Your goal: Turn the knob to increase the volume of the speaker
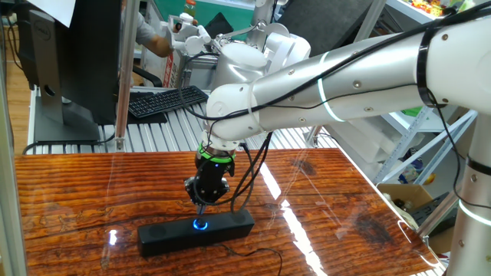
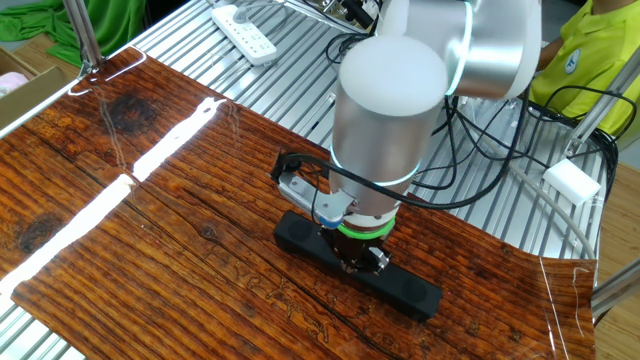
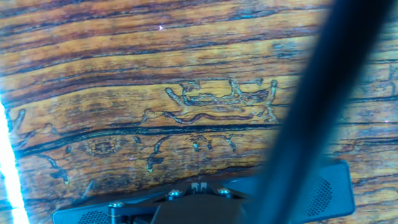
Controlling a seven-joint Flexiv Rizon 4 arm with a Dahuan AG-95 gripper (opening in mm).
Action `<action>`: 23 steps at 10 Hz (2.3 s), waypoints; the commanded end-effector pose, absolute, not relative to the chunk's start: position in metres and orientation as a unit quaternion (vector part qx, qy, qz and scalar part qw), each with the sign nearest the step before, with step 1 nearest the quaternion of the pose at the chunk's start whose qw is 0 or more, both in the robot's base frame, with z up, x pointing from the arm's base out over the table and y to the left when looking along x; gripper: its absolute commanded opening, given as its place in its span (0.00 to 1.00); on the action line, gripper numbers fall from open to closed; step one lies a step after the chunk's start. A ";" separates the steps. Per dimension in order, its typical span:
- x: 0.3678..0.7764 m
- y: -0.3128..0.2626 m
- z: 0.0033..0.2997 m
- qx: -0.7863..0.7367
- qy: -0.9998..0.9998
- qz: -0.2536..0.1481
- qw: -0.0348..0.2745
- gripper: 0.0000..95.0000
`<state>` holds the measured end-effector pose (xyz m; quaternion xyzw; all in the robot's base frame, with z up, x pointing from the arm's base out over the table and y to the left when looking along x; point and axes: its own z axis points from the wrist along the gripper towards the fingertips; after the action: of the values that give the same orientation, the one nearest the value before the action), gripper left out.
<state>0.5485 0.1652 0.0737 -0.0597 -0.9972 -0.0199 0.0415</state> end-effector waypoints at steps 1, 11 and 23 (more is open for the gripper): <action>0.550 0.165 0.073 -0.056 -0.998 -0.011 0.032 0.00; 0.550 0.165 0.073 -0.036 -0.999 0.005 0.023 0.00; 0.525 0.166 0.075 -0.023 -0.999 0.007 0.029 0.00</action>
<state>0.5240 0.1656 0.0756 -0.0218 -0.9993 0.0065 0.0298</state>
